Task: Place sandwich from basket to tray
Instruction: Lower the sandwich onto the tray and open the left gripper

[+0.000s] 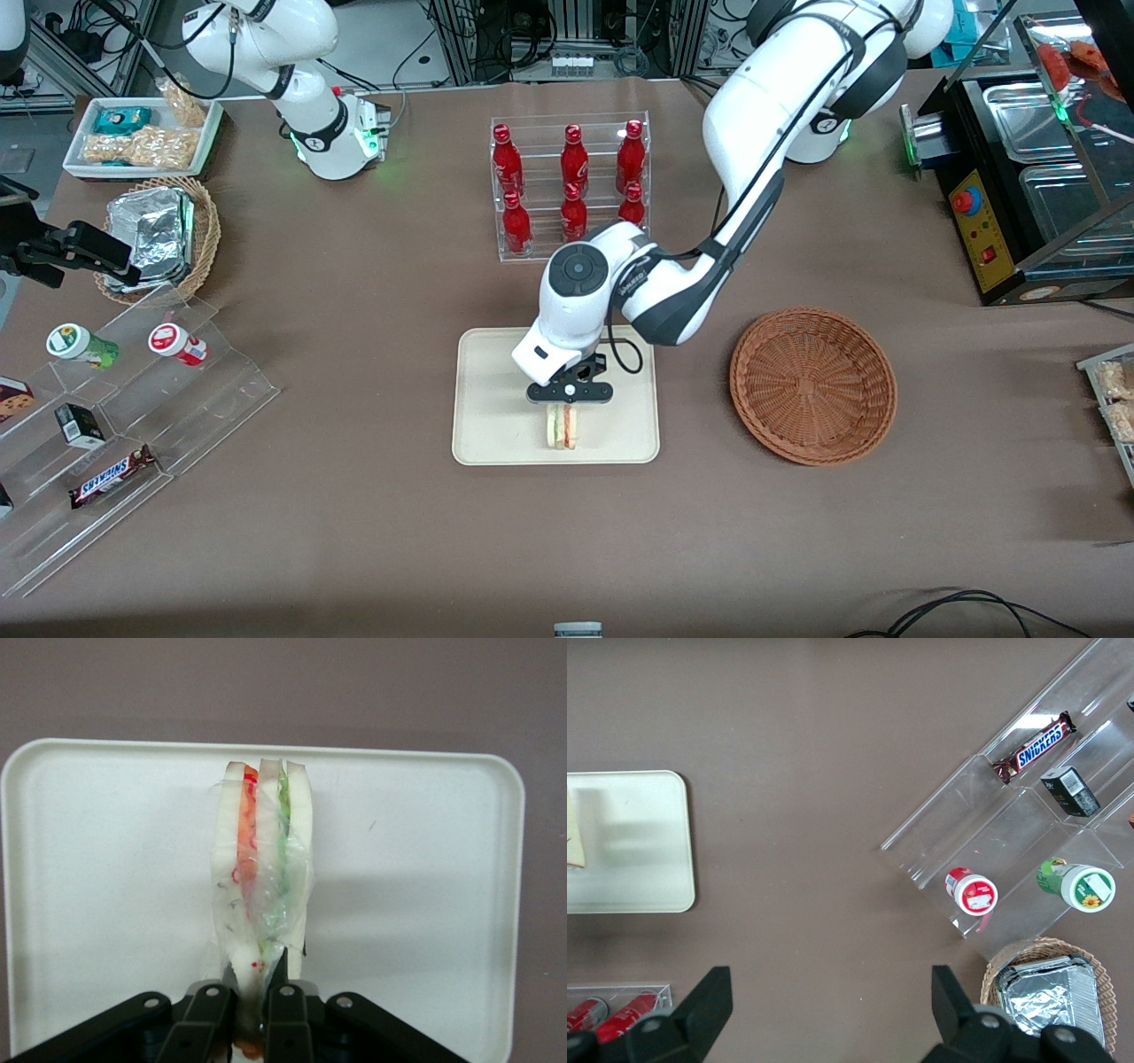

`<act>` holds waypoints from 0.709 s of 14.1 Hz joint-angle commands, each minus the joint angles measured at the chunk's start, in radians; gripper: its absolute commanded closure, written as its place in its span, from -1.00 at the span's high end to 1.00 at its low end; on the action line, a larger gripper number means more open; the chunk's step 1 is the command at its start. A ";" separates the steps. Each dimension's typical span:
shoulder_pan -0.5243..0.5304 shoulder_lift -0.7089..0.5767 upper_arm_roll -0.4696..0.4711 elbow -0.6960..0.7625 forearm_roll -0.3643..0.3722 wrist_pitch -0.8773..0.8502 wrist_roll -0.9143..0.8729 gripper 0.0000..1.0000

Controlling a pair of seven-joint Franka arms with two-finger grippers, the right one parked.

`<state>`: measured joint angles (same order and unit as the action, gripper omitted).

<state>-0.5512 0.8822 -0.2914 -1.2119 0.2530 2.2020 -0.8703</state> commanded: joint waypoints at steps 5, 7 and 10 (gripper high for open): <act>0.001 0.038 -0.040 0.035 -0.122 -0.001 0.079 -0.71; -0.001 0.044 -0.040 0.037 -0.140 0.001 0.077 -0.62; 0.001 0.057 -0.040 0.040 -0.144 0.002 0.063 -0.52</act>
<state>-0.5511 0.9142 -0.3257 -1.2080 0.1218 2.2048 -0.8105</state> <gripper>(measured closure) 0.784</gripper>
